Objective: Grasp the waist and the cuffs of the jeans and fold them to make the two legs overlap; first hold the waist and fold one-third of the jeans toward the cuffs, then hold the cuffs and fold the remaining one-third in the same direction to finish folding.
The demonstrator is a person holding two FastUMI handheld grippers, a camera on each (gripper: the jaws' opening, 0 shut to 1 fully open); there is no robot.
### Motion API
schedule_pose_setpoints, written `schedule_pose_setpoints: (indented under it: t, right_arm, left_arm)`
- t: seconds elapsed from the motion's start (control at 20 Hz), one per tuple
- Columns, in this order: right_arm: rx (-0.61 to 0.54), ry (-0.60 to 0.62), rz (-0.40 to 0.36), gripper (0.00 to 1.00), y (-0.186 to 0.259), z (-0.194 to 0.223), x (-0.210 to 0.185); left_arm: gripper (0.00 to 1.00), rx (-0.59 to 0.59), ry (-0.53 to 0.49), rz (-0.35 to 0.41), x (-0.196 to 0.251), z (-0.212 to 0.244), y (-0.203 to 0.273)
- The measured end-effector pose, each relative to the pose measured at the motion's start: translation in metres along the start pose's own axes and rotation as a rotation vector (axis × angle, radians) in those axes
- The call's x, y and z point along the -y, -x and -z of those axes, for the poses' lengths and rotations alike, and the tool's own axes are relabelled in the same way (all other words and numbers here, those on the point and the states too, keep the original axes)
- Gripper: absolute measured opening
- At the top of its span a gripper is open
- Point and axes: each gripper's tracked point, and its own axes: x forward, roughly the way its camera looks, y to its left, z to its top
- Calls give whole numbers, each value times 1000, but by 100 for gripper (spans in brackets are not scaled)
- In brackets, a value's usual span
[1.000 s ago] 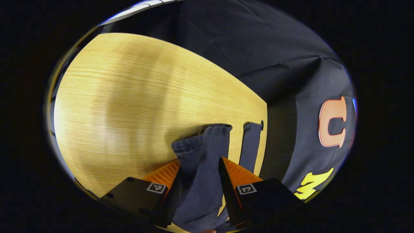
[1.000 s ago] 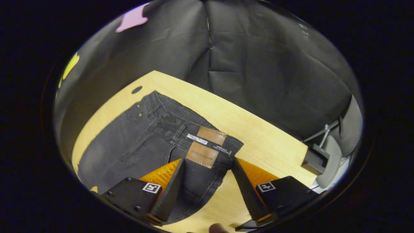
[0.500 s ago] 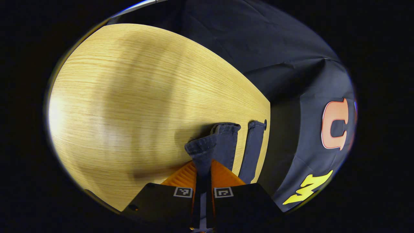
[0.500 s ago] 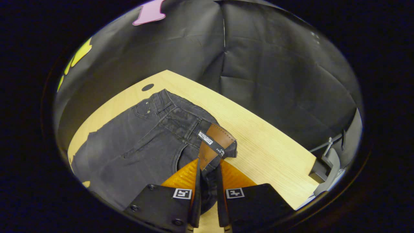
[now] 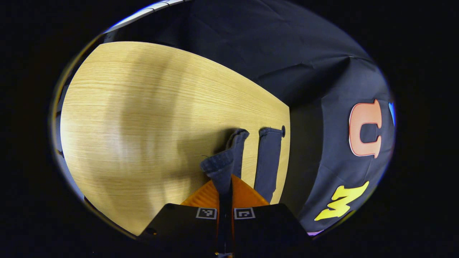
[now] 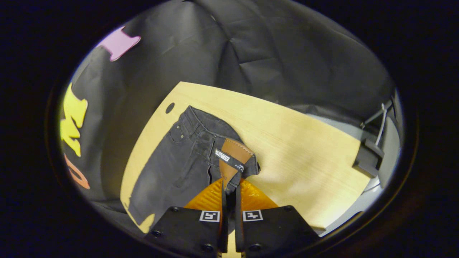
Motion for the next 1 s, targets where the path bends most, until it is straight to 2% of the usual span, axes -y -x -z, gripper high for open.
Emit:
schedule_pose_setpoints:
  t: [0.15,0.2,0.3,0.4,0.45,0.55,0.6,0.65,0.7,0.8,1.0]
  right_arm:
    - [-68,-79,-42,9,6,-4,-4]
    - [-84,-94,-54,5,6,-5,-5]
    - [-109,-129,-72,8,9,-10,-3]
    - [-151,-219,-95,5,10,-11,-6]
    - [-179,-279,-109,8,9,-11,-7]
    - [-225,-366,-119,8,10,-13,-5]
    - [-244,-388,-116,4,12,-13,-3]
    - [-255,-406,-114,8,14,-17,-5]
    - [-265,-428,-115,8,15,-23,-5]
    - [-284,-481,-115,8,19,-34,0]
    - [-302,-528,-102,8,25,-43,3]
  left_arm:
    - [4,-26,26,-6,16,0,13]
    - [4,-26,49,-1,25,-3,18]
    - [4,-26,118,8,44,-8,23]
    - [4,-36,181,0,63,-14,24]
    - [4,-39,197,-13,71,-16,24]
    - [3,-52,200,-19,96,-20,21]
    - [3,-58,199,-20,109,-22,19]
    - [3,-65,206,-27,123,-24,13]
    - [4,-65,214,-33,137,-27,6]
    - [3,-72,206,-75,156,-27,-13]
    - [3,-73,231,-217,171,-33,-57]
